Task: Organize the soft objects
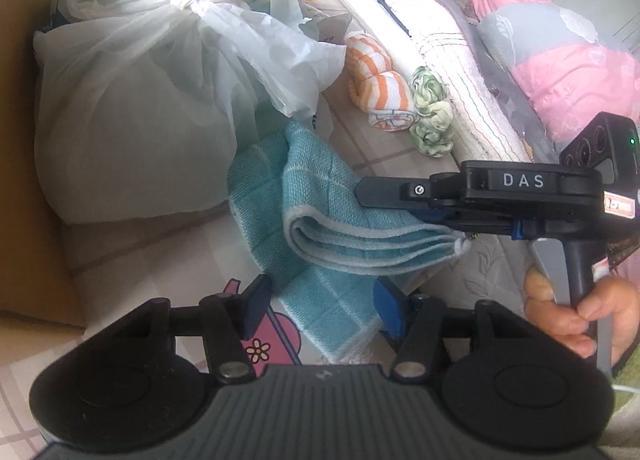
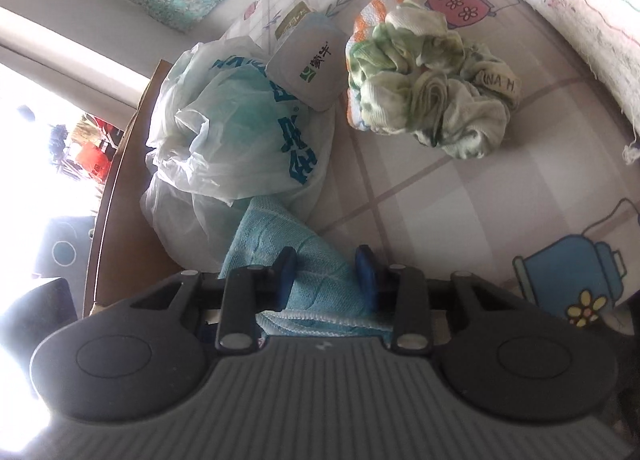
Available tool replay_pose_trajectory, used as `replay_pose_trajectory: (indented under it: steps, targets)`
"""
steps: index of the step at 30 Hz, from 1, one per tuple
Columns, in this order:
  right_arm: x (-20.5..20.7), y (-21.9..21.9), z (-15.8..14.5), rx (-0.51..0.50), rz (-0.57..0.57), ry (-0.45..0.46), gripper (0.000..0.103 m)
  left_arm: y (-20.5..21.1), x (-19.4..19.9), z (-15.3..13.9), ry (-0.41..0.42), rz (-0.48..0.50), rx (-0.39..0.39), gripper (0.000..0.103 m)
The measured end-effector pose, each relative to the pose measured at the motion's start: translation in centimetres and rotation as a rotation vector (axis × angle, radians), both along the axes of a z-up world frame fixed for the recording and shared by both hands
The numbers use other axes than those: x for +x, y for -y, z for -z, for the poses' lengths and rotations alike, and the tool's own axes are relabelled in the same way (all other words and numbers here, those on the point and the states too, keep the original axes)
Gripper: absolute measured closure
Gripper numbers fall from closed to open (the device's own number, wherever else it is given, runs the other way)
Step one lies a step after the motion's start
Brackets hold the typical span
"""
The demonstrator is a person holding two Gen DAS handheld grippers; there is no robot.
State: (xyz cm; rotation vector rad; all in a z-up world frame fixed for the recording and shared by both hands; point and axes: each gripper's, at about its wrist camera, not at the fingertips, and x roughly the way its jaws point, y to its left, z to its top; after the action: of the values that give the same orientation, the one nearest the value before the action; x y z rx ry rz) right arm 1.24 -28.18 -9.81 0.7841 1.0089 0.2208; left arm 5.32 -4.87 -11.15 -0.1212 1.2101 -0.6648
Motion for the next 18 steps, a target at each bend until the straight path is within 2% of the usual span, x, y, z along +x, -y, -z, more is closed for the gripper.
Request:
replay_pose_trajectory:
  steps: [9,14,18]
  targets:
    - [-0.4,-0.4,1.9,0.202,-0.019,-0.047,0.068,-0.7,0.8,0.3,-0.057,-0.02,-0.076,0.036]
    - [-0.2,-0.4,2.8,0.258,-0.011,-0.069,0.068,-0.3,0.8,0.2,-0.053,-0.009,-0.076,0.03]
    - [0.0,-0.9,3.4,0.283,-0.022,-0.076,0.068,0.1,0.8,0.0,-0.043,0.008,-0.088,0.029]
